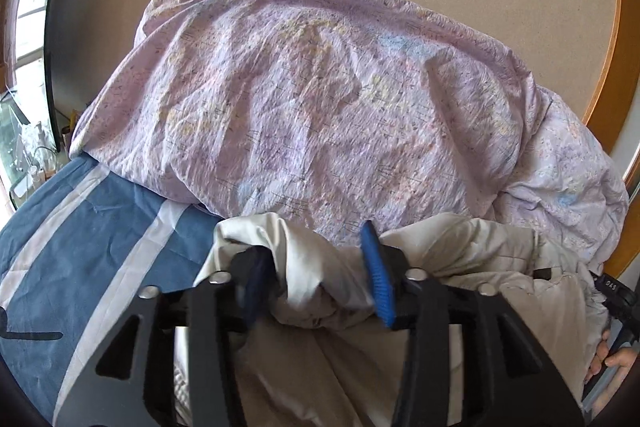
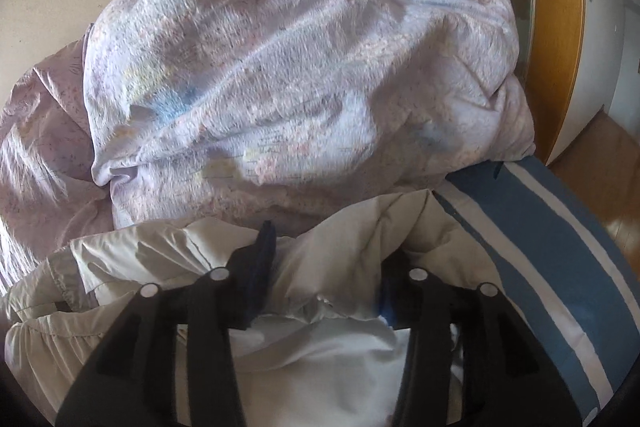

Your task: Fold large clothes

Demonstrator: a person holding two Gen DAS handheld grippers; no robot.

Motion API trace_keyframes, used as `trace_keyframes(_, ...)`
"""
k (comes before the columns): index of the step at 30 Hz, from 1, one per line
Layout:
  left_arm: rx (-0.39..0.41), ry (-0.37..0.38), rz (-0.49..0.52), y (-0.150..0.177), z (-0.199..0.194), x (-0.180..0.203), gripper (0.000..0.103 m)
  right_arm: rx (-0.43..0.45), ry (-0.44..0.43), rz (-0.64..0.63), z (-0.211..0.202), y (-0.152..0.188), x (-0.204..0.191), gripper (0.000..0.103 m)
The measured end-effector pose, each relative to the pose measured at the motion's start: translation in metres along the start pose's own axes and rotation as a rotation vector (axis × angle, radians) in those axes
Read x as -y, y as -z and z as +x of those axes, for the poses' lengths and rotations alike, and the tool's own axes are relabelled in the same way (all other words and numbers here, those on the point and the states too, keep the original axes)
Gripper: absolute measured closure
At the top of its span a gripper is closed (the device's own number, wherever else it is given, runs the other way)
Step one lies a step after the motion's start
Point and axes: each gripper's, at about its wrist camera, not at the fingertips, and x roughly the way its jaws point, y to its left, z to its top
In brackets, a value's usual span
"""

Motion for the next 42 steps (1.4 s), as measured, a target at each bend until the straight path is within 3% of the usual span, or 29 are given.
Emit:
trace_keyframes(2, 0.013, 0.042, -0.031, -0.004, -0.005, -0.002, 0.009, -0.005, -0.06, 0.069, -0.001, -0.003, 0.011, 0.043)
trace_keyframes(4, 0.078, 0.042, -0.039, -0.011, -0.019, -0.001, 0.001, 0.005, -0.1, 0.122, -0.007, -0.007, 0.02, 0.037)
trace_keyframes(7, 0.135, 0.052, -0.024, -0.022, -0.043, 0.001, 0.001, 0.045, -0.128, 0.114, -0.028, -0.009, 0.024, 0.034)
trace_keyframes(10, 0.163, 0.061, 0.026, -0.021, -0.069, 0.007, 0.001, 0.157, -0.128, 0.022, -0.064, -0.004, 0.015, 0.03)
trace_keyframes(16, 0.164, 0.036, 0.171, 0.016, -0.098, 0.026, 0.001, 0.228, -0.109, -0.194, -0.109, 0.033, 0.0, 0.03)
trace_keyframes(20, 0.13, 0.031, 0.245, 0.04, -0.097, 0.039, 0.001, 0.197, -0.105, -0.279, -0.11, 0.056, -0.007, 0.03)
trace_keyframes(28, 0.102, -0.074, 0.383, 0.071, -0.078, 0.053, 0.001, 0.137, -0.067, -0.379, -0.091, 0.086, -0.017, 0.03)
trace_keyframes(36, -0.029, -0.216, 0.322, 0.073, -0.022, 0.035, 0.001, 0.009, 0.036, -0.344, -0.035, 0.095, -0.006, 0.028)
trace_keyframes(42, -0.111, -0.241, 0.239, 0.072, 0.003, 0.018, 0.001, -0.083, 0.085, -0.376, -0.005, 0.095, -0.016, 0.024)
